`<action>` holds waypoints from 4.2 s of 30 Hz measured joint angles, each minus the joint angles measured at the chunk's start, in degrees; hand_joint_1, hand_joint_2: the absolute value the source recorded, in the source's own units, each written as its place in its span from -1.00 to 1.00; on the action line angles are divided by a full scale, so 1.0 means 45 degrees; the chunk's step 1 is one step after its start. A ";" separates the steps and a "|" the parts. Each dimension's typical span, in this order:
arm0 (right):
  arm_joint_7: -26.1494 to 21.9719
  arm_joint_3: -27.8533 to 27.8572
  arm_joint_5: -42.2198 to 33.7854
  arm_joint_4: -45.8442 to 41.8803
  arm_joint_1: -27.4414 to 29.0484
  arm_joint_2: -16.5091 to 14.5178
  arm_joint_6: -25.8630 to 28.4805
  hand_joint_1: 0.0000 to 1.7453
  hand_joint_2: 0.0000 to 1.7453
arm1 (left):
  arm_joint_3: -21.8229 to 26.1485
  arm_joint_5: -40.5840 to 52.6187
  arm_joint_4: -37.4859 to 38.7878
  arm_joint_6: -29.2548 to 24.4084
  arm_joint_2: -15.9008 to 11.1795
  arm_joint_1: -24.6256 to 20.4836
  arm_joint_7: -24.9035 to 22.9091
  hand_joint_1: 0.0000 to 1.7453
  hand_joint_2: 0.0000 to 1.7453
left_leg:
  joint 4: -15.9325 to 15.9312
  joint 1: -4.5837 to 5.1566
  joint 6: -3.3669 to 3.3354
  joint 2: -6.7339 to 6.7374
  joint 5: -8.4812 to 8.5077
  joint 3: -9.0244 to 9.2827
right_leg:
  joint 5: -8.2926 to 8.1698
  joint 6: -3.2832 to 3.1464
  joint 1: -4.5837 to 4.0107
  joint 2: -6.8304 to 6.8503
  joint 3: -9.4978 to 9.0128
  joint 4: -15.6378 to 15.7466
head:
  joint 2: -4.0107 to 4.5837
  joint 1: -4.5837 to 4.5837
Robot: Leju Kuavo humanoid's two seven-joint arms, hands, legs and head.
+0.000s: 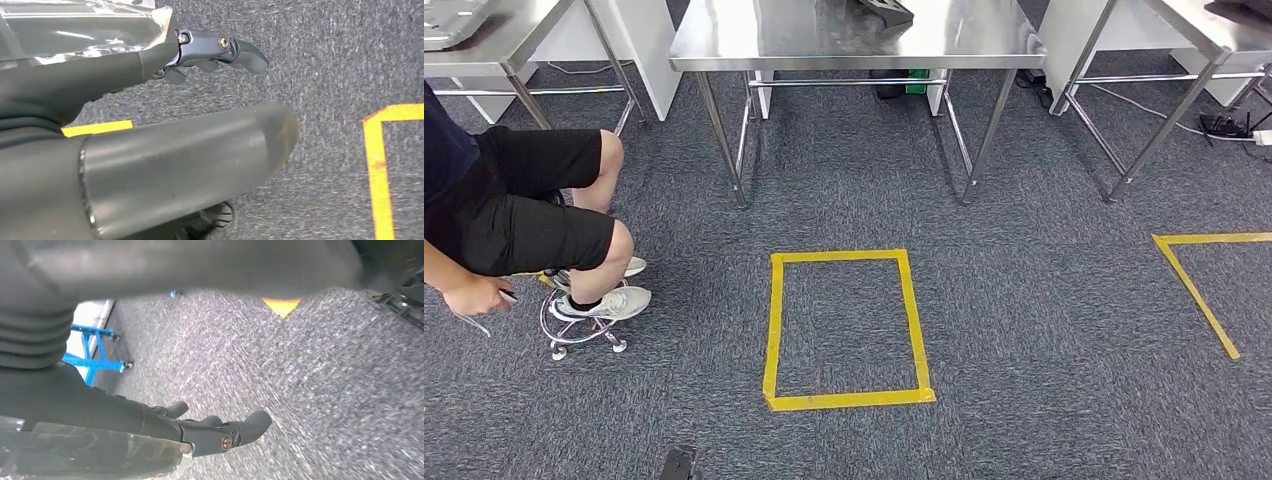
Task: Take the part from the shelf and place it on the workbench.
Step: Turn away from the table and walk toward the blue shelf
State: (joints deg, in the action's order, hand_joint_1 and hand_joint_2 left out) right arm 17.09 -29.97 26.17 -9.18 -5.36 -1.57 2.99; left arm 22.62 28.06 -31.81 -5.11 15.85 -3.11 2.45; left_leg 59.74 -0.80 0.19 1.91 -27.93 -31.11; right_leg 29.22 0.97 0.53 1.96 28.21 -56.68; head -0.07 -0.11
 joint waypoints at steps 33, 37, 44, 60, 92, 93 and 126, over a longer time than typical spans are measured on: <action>0.0548 0.2671 -0.3009 -0.0365 -0.0796 -0.1244 0.1787 -1.00 1.00 | -0.7070 -0.1011 0.2562 0.0436 0.0582 -0.2775 -0.2172 -1.00 -1.00 | -0.0342 0.0148 -0.0337 0.0193 0.0485 -0.0618 | -0.0144 0.0192 -0.0198 0.0205 0.0225 0.0023 | 0.0001 0.0058; 0.2011 0.3117 -0.3573 -0.0737 -0.2239 -0.3056 0.3045 -1.00 1.00 | -0.9864 -0.3310 0.2687 0.0761 0.0583 -0.3340 -0.3593 -1.00 -1.00 | -0.0532 0.0058 -0.0682 -0.0145 0.0728 -0.0640 | 0.0604 0.0237 -0.0090 -0.0131 0.0947 -0.1431 | 0.0001 0.0089; 0.1951 0.3524 -0.3928 -0.0817 -0.2795 -0.3705 0.3332 -1.00 1.00 | -1.5360 -0.8949 0.2620 -0.0189 0.0487 -0.4485 -0.4726 -1.00 -1.00 | -0.0458 0.0023 -0.0548 -0.1080 0.0871 -0.0787 | 0.0167 0.0746 0.0146 -0.0551 0.1174 -0.1457 | 0.0003 0.0136; 0.3578 0.0925 -0.4152 -0.1028 -0.3018 -0.4114 0.0046 -1.00 1.00 | -1.6484 -1.2962 0.2868 -0.1677 -0.0959 -0.2942 -0.0080 -1.00 -1.00 | 0.0433 0.0130 -0.0212 -0.0019 0.0447 -0.1109 | -0.0444 -0.0118 -0.0073 -0.0001 0.0814 -0.0253 | 0.0001 0.0033; 0.2891 -0.5717 -0.7874 -0.1152 -0.3216 -0.3865 0.0726 -1.00 1.00 | -1.2544 -1.1768 0.0623 -0.3429 -0.2463 -0.0266 0.0462 -1.00 -1.00 | -0.0304 0.0119 -0.0064 -0.0038 0.0516 -0.0636 | -0.0278 -0.0132 -0.0104 0.0133 0.0621 -0.0191 | 0.0002 0.0051; 0.2803 -0.5717 -0.8038 -0.1144 -0.3217 -0.3864 0.0899 -1.00 1.00 | -1.2406 -1.1501 0.0526 -0.3545 -0.2453 -0.0215 0.0377 -1.00 -1.00 | -0.0401 0.0174 -0.0122 -0.0047 0.0475 -0.0595 | -0.0277 -0.0078 -0.0139 0.0182 0.0635 -0.0186 | 0.0001 0.0058; 0.0159 -0.7333 -1.0098 -0.1124 -0.3465 -0.3852 0.3438 -1.00 1.00 | -0.8636 -1.0114 -0.0142 -0.3939 -0.1162 0.0244 0.1156 -1.00 -1.00 | -0.0383 0.0146 -0.0313 -0.0259 0.0488 -0.0653 | -0.0251 0.0158 -0.0034 0.0067 0.0792 -0.0289 | 0.0003 0.0073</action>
State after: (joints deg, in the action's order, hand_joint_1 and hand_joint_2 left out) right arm 17.81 -62.96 -19.27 -14.24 -20.95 -18.90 18.46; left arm -16.24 -17.45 -32.45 -22.84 10.62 -2.01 7.65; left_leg 58.02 -0.14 -1.22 0.75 -25.73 -34.05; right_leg 28.09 1.68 0.37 2.26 31.78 -57.98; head -0.05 0.22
